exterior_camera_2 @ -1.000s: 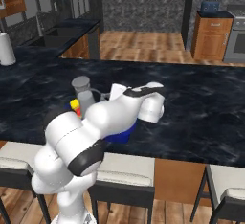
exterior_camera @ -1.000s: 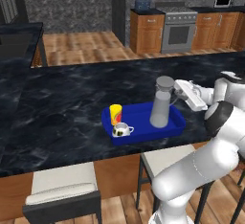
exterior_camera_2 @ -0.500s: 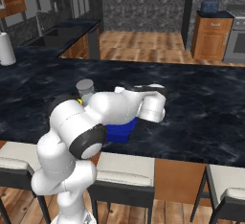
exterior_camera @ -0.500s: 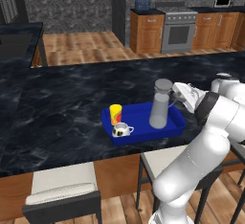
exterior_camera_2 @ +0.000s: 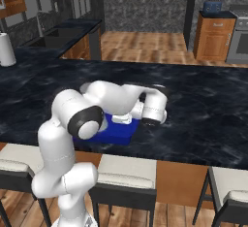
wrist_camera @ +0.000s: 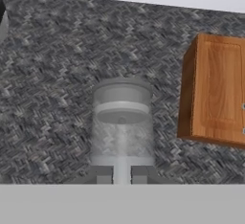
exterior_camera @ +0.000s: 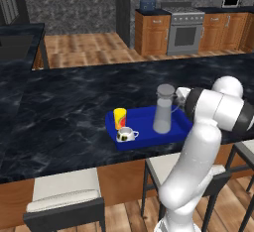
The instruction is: There is a tray on the dining counter. Grab the cup, mug, and pitcher and place them on the tray. The pitcher may be placed next to the tray if it cannot fit the tray.
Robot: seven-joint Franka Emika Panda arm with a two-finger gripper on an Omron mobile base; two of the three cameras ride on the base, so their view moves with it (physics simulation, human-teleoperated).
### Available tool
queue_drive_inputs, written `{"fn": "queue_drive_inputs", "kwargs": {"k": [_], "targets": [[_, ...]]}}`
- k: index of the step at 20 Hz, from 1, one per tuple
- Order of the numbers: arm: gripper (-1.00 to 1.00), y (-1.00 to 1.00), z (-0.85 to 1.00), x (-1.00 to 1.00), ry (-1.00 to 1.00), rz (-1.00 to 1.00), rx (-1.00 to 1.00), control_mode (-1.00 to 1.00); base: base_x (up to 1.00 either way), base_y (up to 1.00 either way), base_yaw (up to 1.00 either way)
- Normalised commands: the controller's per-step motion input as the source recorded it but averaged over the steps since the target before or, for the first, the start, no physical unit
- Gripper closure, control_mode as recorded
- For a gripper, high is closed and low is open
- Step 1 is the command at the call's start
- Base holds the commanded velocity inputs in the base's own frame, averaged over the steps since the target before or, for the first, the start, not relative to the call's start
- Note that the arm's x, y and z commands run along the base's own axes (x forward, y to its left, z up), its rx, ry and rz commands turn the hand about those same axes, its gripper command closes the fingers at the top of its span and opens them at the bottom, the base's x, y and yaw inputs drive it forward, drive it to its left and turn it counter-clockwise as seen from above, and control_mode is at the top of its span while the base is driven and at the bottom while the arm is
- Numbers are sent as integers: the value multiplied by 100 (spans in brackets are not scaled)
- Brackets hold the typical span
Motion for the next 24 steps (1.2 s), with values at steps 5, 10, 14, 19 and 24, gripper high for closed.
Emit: {"fn": "queue_drive_inputs", "kwargs": {"k": [5, 10, 14, 19, 24], "targets": [[100, -1, -22, 27, 0, 0, 0, -100, 0, 0, 0], [100, -5, -20, 28, 0, 0, 0, -100, 0, 0, 0], [100, -6, -23, 28, 0, 0, 0, -100, 0, 0, 0], [100, -3, -21, 27, 0, 0, 0, -100, 0, 0, 0], [100, -2, -19, 29, 0, 0, 0, -100, 0, 0, 0]]}}
